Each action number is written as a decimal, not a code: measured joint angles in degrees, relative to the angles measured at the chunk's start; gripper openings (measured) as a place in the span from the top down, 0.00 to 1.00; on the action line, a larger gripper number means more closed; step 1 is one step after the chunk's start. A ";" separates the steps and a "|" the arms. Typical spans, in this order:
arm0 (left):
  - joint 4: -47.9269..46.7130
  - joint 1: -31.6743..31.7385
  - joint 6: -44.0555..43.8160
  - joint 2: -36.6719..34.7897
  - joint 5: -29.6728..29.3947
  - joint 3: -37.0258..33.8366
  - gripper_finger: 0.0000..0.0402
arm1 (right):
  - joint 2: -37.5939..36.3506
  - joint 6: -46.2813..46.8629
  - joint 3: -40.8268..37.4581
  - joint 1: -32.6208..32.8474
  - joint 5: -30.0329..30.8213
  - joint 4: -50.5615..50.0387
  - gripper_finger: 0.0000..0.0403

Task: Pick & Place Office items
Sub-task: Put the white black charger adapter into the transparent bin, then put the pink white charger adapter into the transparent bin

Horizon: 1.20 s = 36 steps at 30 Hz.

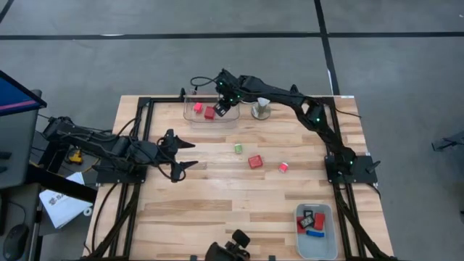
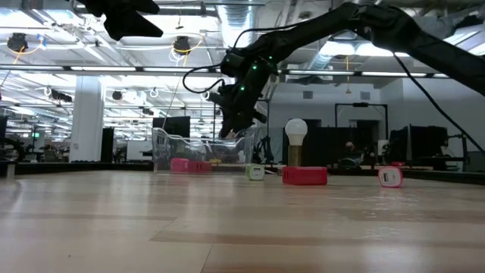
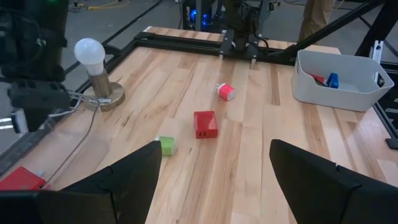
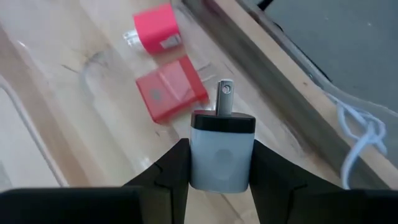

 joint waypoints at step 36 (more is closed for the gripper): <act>0.28 0.11 0.99 0.00 -0.87 0.00 0.26 | -7.05 -5.32 0.48 0.98 -0.07 -8.01 0.56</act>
